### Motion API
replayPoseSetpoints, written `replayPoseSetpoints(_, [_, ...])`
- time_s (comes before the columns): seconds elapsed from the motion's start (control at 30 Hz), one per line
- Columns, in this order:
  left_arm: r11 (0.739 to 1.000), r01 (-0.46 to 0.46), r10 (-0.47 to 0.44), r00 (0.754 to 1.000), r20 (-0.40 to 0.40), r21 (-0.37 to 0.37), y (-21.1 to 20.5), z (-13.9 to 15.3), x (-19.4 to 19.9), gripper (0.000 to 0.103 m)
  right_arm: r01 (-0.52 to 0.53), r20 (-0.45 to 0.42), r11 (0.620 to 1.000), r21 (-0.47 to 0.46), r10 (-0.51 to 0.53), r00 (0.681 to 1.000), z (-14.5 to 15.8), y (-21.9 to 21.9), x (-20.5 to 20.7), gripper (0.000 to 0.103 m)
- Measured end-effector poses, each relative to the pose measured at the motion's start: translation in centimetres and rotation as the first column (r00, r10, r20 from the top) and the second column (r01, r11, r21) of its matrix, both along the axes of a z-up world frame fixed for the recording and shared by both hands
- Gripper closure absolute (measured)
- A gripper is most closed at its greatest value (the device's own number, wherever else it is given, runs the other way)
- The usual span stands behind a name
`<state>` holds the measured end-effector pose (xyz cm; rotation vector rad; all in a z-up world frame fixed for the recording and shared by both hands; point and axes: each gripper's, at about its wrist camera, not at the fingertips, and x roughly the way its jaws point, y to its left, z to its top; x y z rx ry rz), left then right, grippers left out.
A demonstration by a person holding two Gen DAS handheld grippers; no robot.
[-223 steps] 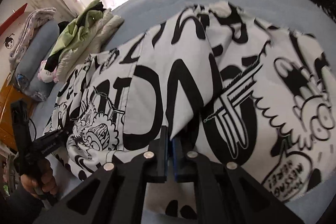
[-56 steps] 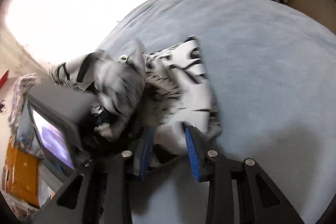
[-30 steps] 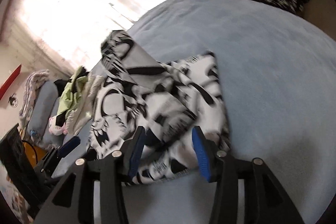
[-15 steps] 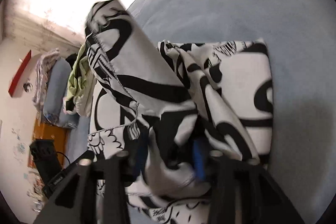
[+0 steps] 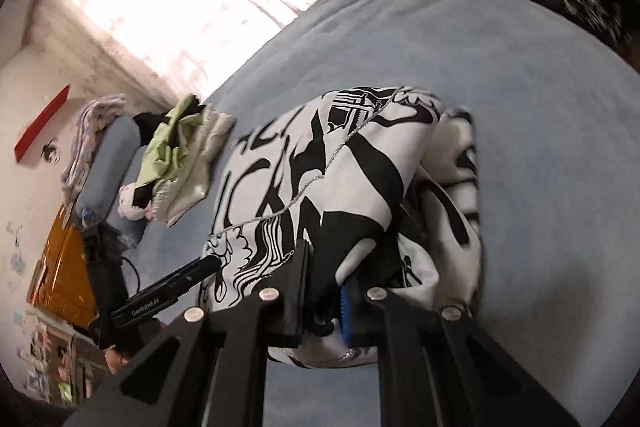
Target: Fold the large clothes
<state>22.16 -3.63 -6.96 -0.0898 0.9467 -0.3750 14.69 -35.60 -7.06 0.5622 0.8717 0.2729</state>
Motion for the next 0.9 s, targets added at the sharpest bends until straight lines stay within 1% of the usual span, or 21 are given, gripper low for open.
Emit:
replayPoseSetpoints(0.03, [0.999,0.014,-0.015,1.0,0.017,0.033,-0.7,-0.1,-0.3,0.028,0.015,-0.006,1.0,-0.004,-0.016,1.0,-0.6,-0.2,-0.1,0.091])
replayPoseSetpoints(0.1, [0.997,0.024,-0.027,0.999,0.036,0.078,-1.7,-0.1,-0.6,0.028,0.061,-0.031,0.998,-0.026,-0.062,0.998,-2.7,-0.7,-0.2,0.092])
replayPoseSetpoints(0.17, [0.992,0.028,-0.034,0.998,0.054,0.119,-2.7,-0.3,-0.7,0.027,0.092,-0.038,0.996,-0.019,-0.092,0.995,-4.3,-1.0,-0.3,0.092])
replayPoseSetpoints(0.23, [0.987,0.022,-0.033,0.997,0.071,0.156,-3.4,-0.7,-1.0,0.023,0.109,-0.039,0.994,0.003,-0.109,0.993,-5.1,-1.4,-0.3,0.092])
replayPoseSetpoints(0.27, [0.986,0.018,-0.031,0.997,0.078,0.164,-3.5,-0.8,-1.2,0.023,0.112,-0.039,0.994,0.01,-0.112,0.993,-5.2,-1.5,-0.3,0.091])
replayPoseSetpoints(0.33, [0.987,0.008,-0.022,0.996,0.083,0.159,-3.6,-0.7,-1.6,0.022,0.1,-0.033,0.995,-0.015,-0.101,0.994,-4.7,-1.3,-0.3,0.09])
replayPoseSetpoints(0.4, [0.99,0.01,-0.019,0.997,0.068,0.139,-3.3,-0.4,-1.6,0.022,0.077,-0.039,0.996,-0.035,-0.078,0.996,-3.8,-1.1,-0.3,0.087])
replayPoseSetpoints(0.47, [0.993,0.021,-0.026,0.999,0.041,0.114,-2.7,-0.2,-1.4,0.022,0.06,-0.055,0.998,-0.034,-0.062,0.997,-2.7,-1.0,-0.2,0.082])
replayPoseSetpoints(0.5, [0.995,0.032,-0.034,0.999,0.022,0.09,-2.3,0.2,-1.3,0.022,0.055,-0.052,0.998,-0.021,-0.056,0.997,-1.9,-1.3,-0.1,0.078])
replayPoseSetpoints(0.53, [0.997,0.038,-0.039,0.999,0.011,0.068,-2.1,0.4,-1.2,0.021,0.054,-0.047,0.999,-0.005,-0.054,0.997,-1.4,-1.5,0.0,0.071])
replayPoseSetpoints(0.57, [0.998,0.044,-0.044,0.999,0.0,0.034,-1.6,0.8,-1.0,0.021,0.054,-0.043,0.998,0.014,-0.053,0.998,-0.8,-2.0,0.2,0.066])
replayPoseSetpoints(0.6, [0.999,0.041,-0.041,0.999,0.0,0.009,-1.1,1.2,-0.7,0.02,0.06,-0.036,0.998,0.026,-0.059,0.998,-0.3,-2.4,0.6,0.056])
replayPoseSetpoints(0.63, [0.999,0.034,-0.034,0.999,0.006,-0.009,-0.6,1.6,-0.3,0.02,0.07,-0.03,0.997,0.023,-0.069,0.997,-0.1,-2.7,1.0,0.047])
replayPoseSetpoints(0.7, [0.999,0.011,-0.01,1.0,0.013,-0.031,0.4,2.1,0.7,0.02,0.102,-0.013,0.995,-0.004,-0.102,0.995,0.2,-3.6,2.3,0.043])
replayPoseSetpoints(0.73, [0.999,-0.001,0.001,1.0,0.007,-0.042,0.7,2.1,1.3,0.02,0.109,-0.011,0.994,0.003,-0.109,0.994,0.1,-4.1,3.4,0.043])
replayPoseSetpoints(0.77, [0.998,-0.011,0.01,1.0,-0.008,-0.069,1.2,2.0,2.1,0.02,0.109,-0.016,0.994,0.018,-0.109,0.994,-0.2,-4.5,4.4,0.043])
replayPoseSetpoints(0.83, [0.993,-0.021,0.016,0.999,-0.048,-0.116,1.9,1.3,4.0,0.02,0.115,-0.045,0.993,0.035,-0.113,0.993,-1.2,-5.1,6.4,0.043])
replayPoseSetpoints(0.87, [0.991,-0.02,0.008,0.996,-0.086,-0.136,2.2,0.5,5.2,0.02,0.119,-0.071,0.992,0.04,-0.116,0.991,-1.9,-5.3,7.6,0.043])
replayPoseSetpoints(0.9, [0.99,-0.021,0.005,0.994,-0.108,-0.142,2.4,0.0,6.0,0.02,0.123,-0.1,0.991,0.052,-0.117,0.988,-2.7,-5.4,8.8,0.043])
